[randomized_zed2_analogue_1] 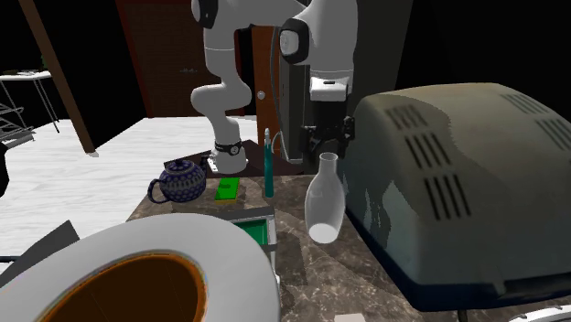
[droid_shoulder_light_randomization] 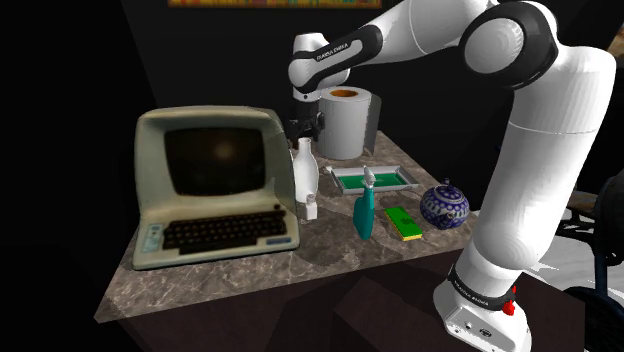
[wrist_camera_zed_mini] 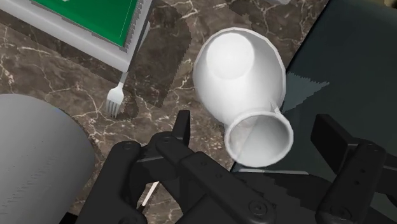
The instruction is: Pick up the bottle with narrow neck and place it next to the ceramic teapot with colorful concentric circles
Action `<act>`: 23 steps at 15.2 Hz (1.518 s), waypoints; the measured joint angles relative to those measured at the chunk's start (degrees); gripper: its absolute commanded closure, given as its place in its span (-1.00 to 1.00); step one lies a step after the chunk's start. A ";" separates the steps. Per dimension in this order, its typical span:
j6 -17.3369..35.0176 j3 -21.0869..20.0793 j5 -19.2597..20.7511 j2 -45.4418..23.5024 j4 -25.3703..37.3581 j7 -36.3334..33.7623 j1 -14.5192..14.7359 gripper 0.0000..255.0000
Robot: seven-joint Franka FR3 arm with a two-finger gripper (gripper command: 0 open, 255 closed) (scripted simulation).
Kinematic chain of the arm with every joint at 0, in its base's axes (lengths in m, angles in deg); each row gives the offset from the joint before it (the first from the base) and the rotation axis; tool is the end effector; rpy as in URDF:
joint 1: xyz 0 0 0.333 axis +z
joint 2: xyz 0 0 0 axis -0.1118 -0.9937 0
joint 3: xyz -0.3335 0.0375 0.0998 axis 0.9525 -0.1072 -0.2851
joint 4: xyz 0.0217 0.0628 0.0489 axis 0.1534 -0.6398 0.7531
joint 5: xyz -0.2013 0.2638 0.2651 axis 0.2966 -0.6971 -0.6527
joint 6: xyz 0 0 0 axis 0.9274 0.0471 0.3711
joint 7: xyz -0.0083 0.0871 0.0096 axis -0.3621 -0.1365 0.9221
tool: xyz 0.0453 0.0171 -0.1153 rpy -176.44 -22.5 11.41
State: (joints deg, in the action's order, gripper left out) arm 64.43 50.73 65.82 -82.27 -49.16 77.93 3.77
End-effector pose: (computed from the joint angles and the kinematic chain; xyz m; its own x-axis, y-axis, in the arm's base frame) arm 0.6386 -0.0168 0.4416 0.9937 -0.1094 0.0238 -0.1089 -0.9938 -0.0222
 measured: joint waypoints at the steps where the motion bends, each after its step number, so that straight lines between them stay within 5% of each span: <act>1: 0.50 0.05 0.00 -0.20 -0.15 0.03 -0.03 -1.00; 7: 1.02 0.12 0.01 -0.27 -0.50 -0.07 0.05 -1.00; 8: 1.04 0.14 0.01 -0.28 -0.50 -0.05 0.05 1.00; 23: -1.88 -0.03 -0.02 0.21 1.37 -0.09 0.19 1.00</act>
State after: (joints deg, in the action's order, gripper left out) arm 62.55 50.69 65.80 -82.07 -47.79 77.84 3.96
